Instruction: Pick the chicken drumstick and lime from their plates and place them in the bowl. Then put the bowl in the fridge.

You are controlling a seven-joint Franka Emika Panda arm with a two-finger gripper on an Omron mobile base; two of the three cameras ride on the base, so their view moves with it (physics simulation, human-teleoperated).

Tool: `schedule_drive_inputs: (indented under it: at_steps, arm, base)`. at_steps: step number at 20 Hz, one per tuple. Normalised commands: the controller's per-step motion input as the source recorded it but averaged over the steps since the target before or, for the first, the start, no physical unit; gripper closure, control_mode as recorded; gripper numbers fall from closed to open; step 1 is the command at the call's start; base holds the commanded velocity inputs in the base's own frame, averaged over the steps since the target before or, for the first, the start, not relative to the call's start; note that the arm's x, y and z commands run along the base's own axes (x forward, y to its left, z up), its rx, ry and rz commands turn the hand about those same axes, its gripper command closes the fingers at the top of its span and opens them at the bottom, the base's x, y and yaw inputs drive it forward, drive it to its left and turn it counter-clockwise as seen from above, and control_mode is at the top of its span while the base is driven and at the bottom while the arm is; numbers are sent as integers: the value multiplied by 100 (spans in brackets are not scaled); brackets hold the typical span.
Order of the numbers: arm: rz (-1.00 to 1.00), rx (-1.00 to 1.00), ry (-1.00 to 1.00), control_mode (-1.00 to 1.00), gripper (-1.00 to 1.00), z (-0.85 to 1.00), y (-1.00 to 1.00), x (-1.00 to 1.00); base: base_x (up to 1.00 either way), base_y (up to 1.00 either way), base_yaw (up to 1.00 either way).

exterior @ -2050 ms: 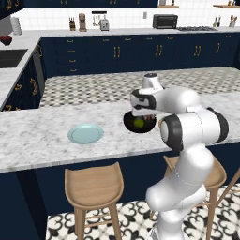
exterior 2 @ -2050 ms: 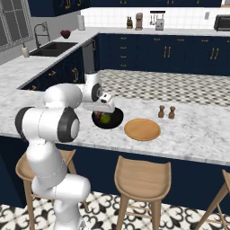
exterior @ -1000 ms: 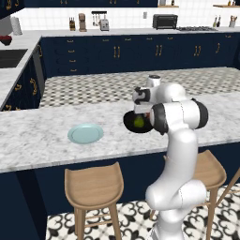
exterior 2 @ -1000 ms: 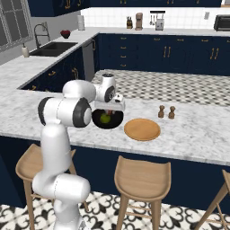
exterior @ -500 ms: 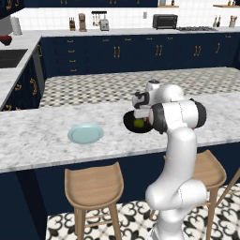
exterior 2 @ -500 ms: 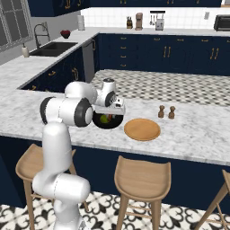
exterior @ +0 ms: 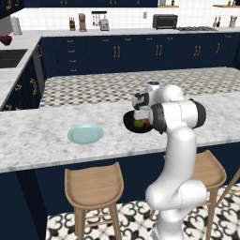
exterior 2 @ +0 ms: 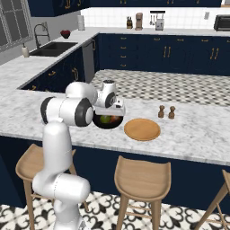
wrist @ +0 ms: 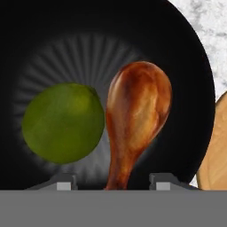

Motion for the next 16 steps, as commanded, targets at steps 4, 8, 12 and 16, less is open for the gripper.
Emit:
schedule_drive_inputs:
  at_steps: [4, 8, 12, 16]
  arm:
    - [1, 0, 1, -100, -100, -3, 0, 0]
    - [0, 0, 0, -100, -100, 32, 0, 2]
    - [2, 0, 0, -100, -100, 54, 38, -18]
    - [8, -3, 0, -100, -100, 4, 93, -35]
  base:
    - [0, 0, 0]
    - [0, 0, 0]
    - [0, 0, 0]
    - [0, 0, 0]
